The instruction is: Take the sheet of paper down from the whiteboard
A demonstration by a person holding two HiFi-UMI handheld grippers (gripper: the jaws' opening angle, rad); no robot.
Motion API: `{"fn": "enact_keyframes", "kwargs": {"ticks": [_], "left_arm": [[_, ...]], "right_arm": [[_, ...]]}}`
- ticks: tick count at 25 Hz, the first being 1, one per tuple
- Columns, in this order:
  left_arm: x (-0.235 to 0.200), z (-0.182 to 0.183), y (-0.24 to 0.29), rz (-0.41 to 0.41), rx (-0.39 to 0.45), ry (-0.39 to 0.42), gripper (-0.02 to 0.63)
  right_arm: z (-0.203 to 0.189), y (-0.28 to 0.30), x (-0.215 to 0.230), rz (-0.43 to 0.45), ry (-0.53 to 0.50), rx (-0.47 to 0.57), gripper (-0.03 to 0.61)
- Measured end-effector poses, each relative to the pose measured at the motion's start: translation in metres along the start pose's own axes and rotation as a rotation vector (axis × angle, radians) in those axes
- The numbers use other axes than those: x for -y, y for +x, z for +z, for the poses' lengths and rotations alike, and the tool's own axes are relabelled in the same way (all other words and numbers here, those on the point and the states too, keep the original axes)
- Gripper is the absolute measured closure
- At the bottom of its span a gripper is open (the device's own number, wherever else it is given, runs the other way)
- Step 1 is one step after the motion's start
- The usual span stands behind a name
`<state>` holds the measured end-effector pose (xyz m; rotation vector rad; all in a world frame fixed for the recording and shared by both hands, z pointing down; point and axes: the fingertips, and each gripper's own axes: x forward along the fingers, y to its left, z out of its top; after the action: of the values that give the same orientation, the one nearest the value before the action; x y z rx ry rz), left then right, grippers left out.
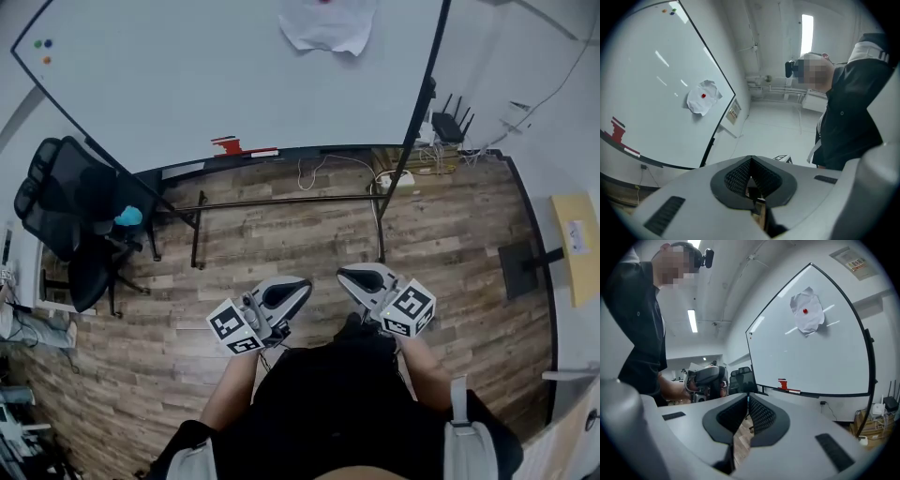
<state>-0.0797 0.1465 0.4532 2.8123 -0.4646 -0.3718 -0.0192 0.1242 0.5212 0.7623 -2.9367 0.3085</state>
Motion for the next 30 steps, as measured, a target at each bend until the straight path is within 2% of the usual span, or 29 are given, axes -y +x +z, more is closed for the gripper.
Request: {"fn": "enact_keyframes", "kwargs": {"ticks": [6, 10, 14, 17, 21, 27, 30], "left_arm": [[-0.024, 0.036, 0.056, 0.106, 0.008, 0.093, 0.603], [-0.039, 0.032, 0.069, 0.199, -0.056, 0.174, 0.603], [-0.055, 0.018, 0.077, 0.242, -0.128, 0.157, 0.603], [-0.066, 0.012, 0.087, 0.238, -0.146, 0.135, 0.603], [-0.084, 0.012, 0.102, 0.189, -0.142, 0.116, 0.603], [-0.135, 0.009, 0.113, 0.132, -0.179, 0.154, 0.603], [-0.168, 0.026, 0.122, 0.088, -0.142, 0.152, 0.603]], "right_arm": [[0.034, -0.012, 0.056, 0.113, -0.023, 0.032, 0.555], [0.035, -0.009, 0.087, 0.163, -0.022, 0.044, 0.555], [0.029, 0.0, 0.102, 0.188, -0.004, 0.062, 0.555], [0.019, 0.002, 0.107, 0.194, 0.031, 0.061, 0.555], [0.009, 0.006, 0.127, 0.162, 0.044, 0.013, 0.555], [0.025, 0.02, 0.169, 0.041, 0.034, -0.006, 0.555], [0.033, 0.03, 0.187, -0.012, 0.032, -0.02, 0.555]]}}
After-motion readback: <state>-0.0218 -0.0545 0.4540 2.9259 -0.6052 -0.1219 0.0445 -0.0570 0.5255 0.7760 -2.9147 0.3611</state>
